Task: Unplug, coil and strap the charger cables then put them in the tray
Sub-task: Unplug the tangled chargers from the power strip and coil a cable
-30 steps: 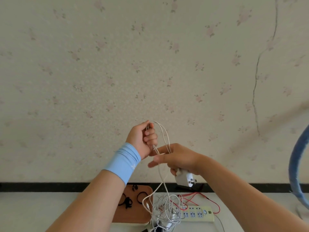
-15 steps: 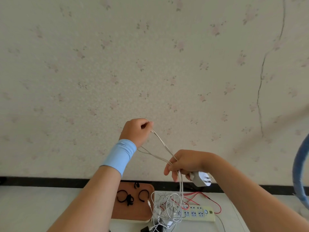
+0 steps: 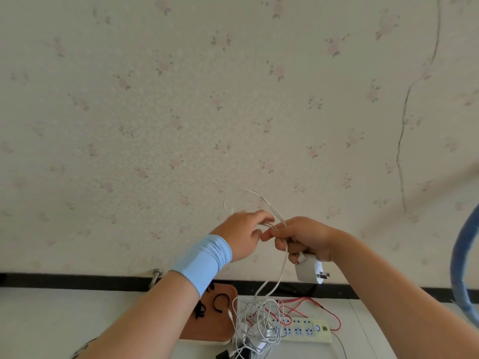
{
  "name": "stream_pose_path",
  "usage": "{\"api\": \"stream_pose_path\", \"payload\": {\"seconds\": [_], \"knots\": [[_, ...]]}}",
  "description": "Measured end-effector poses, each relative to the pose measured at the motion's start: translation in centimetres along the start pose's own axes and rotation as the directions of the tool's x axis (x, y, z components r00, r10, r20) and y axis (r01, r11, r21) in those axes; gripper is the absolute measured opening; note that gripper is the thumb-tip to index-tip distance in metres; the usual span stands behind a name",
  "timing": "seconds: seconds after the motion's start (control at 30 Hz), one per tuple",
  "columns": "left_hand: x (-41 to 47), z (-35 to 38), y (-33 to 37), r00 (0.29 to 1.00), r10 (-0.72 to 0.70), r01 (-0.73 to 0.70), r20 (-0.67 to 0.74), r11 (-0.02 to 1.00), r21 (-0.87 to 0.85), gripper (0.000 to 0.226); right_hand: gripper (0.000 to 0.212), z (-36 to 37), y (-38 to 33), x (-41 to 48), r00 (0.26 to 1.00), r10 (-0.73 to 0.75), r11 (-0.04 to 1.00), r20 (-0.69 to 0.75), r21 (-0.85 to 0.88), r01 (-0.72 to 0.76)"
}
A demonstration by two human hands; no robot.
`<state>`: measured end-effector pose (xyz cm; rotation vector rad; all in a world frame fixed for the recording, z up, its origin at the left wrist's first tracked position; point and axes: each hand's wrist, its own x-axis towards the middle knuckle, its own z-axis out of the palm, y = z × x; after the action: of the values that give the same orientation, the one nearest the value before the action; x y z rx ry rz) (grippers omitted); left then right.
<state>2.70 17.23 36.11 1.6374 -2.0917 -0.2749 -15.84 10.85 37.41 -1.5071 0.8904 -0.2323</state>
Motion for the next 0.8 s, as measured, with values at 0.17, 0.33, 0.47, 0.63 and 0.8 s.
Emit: {"api": "stream_pose_path", "payload": {"seconds": [0.17,0.33,0.47,0.63,0.8], "knots": [[0.3,-1.6,-1.3,1.0,-0.006,0.009,-0.018,0.988,0.156,0.028,0.019,0.1,0.2,-0.3,1.0,-0.013,0.995,0.0,-0.097,0.013],[0.7,-3.7,-2.9,0.985,0.014,0.037,-0.171,0.954,0.297,0.027,0.018,-0.2,-0.1,-0.3,0.993,0.08,0.975,0.088,-0.213,-0.06],[1.4,-4.3,-3.3,0.938,-0.324,0.345,-0.119,0.9,0.267,0.029,0.027,0.1,0.0,-0.1,0.982,0.156,0.954,0.104,-0.273,-0.122],[1.6,-3.8,-3.4,0.897,-0.442,0.418,-0.013,0.836,0.355,0.028,0.038,0.8,-0.1,-0.1,0.985,0.152,0.947,0.082,-0.298,-0.121],[0.2,-2.9,-2.8,0.906,-0.412,0.349,0.095,0.856,0.382,0.034,0.031,0.3,0.6,0.2,0.994,0.105,0.949,-0.007,-0.298,-0.103]]}}
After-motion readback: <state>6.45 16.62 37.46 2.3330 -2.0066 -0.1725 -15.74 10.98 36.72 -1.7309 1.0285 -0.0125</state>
